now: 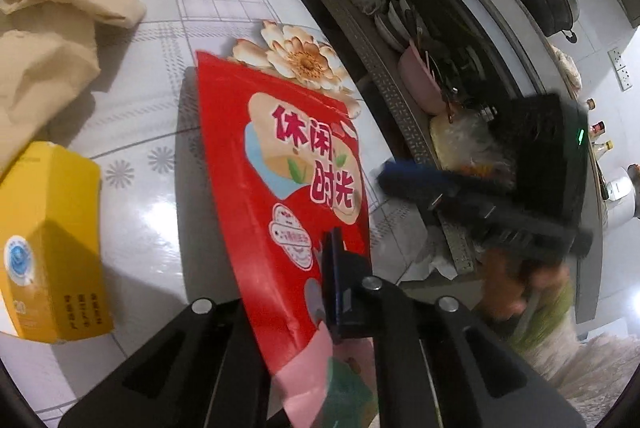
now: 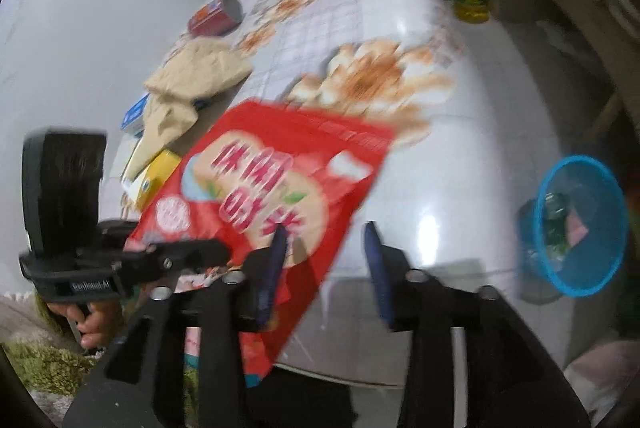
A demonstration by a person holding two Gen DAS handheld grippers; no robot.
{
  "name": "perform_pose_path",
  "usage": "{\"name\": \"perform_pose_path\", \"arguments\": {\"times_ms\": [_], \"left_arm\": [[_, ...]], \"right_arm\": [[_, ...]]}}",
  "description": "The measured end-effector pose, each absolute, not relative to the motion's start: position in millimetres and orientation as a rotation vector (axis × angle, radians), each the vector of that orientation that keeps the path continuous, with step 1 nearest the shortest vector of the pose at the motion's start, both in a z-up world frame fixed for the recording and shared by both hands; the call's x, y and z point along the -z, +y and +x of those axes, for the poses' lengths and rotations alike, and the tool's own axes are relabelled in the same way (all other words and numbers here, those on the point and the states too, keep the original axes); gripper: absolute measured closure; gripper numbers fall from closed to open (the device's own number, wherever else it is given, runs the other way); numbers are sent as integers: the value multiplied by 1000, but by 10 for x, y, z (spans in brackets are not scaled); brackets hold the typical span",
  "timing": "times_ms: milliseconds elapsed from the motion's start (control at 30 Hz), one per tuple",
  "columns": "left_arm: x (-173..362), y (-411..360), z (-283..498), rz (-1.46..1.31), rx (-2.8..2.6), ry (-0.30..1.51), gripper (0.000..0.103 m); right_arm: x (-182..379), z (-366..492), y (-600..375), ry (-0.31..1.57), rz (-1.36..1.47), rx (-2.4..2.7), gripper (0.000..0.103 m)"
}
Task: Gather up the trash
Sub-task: 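Grasp the red milk can with the right gripper while the left gripper holds the bag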
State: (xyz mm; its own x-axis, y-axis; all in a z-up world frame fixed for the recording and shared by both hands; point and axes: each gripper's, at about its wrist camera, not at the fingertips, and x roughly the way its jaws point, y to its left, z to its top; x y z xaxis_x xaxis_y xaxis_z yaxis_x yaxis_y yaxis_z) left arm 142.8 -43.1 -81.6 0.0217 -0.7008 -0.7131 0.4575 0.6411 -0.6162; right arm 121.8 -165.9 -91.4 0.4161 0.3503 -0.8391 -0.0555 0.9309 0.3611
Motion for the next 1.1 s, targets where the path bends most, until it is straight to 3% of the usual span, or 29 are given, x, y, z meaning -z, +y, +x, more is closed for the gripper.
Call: {"name": "perform_pose_path", "arguments": {"times_ms": [167,300,367,667,767,933,967,1000,1100], "left_arm": [[881,-360,1452,-259,921,1256,98],[938,-342,1475,-286,926,1273,98],[955,-328,1480,-292,933,1275,98],[1045,-263,1554,-309,970,1295,97],[1076,-229,1577,-319,976,1302,97],[1091,-220,1589,-313,984,1303,97],[1089,-217,1594,-313,984,1304,97],[1094,-213,1596,-314,985,1304,97],[1087,-219,1592,-322,983,1306,97]], "right_arm": [[253,1712,-1645,970,191,-289,46],[-115,2353,-987,847,14,-472,25],[-159,2758,-514,811,-118,-562,22],[313,4342,1202,647,-667,-587,20],[624,4719,1545,686,-835,-581,21],[950,5071,1645,779,-967,-527,23],[973,5092,1620,782,-982,-513,31],[970,5117,1576,793,-977,-500,36],[870,5200,1418,868,-831,-538,36]]}}
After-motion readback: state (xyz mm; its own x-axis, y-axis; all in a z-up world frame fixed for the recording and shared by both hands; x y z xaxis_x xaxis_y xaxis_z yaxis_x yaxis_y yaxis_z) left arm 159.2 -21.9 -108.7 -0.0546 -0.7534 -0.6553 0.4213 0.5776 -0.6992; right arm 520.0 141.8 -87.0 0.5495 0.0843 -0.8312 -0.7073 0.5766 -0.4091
